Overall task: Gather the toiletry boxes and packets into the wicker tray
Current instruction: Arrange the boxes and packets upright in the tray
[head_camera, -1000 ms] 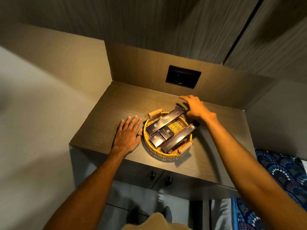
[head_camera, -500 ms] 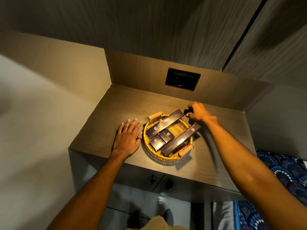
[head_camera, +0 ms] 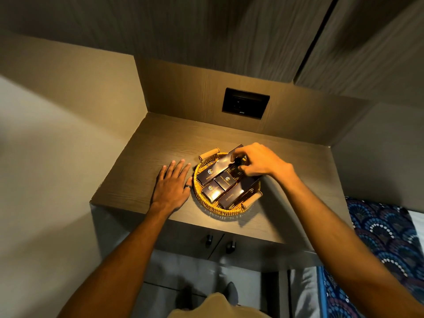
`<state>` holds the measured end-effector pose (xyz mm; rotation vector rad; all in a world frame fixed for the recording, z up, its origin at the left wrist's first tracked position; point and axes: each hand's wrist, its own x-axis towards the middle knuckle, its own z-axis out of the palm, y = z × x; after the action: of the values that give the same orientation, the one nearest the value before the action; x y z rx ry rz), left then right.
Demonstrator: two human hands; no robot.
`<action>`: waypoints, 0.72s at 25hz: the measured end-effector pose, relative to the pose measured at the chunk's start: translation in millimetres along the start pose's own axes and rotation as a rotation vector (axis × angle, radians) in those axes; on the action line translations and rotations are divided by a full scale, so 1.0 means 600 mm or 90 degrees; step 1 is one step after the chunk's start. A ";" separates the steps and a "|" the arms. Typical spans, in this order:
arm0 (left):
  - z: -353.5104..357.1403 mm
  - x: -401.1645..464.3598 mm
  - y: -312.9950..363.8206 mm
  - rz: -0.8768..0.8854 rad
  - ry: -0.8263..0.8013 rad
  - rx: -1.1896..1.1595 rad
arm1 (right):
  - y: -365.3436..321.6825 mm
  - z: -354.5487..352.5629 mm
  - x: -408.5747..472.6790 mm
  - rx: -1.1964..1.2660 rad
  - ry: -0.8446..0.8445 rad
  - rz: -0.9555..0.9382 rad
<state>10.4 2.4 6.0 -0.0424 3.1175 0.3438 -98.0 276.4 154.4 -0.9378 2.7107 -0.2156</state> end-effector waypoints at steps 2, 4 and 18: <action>-0.005 -0.001 0.004 0.014 0.004 0.002 | -0.013 0.013 -0.012 -0.053 -0.005 0.029; -0.006 0.003 0.008 0.015 0.003 0.005 | -0.013 0.025 -0.015 -0.090 -0.009 0.064; -0.006 -0.001 0.006 0.024 0.010 -0.004 | -0.024 0.027 -0.019 -0.110 0.017 0.157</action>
<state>10.8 5.1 10.5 0.0140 3.1358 0.3559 -75.9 271.2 144.2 -0.6369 2.8720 0.0567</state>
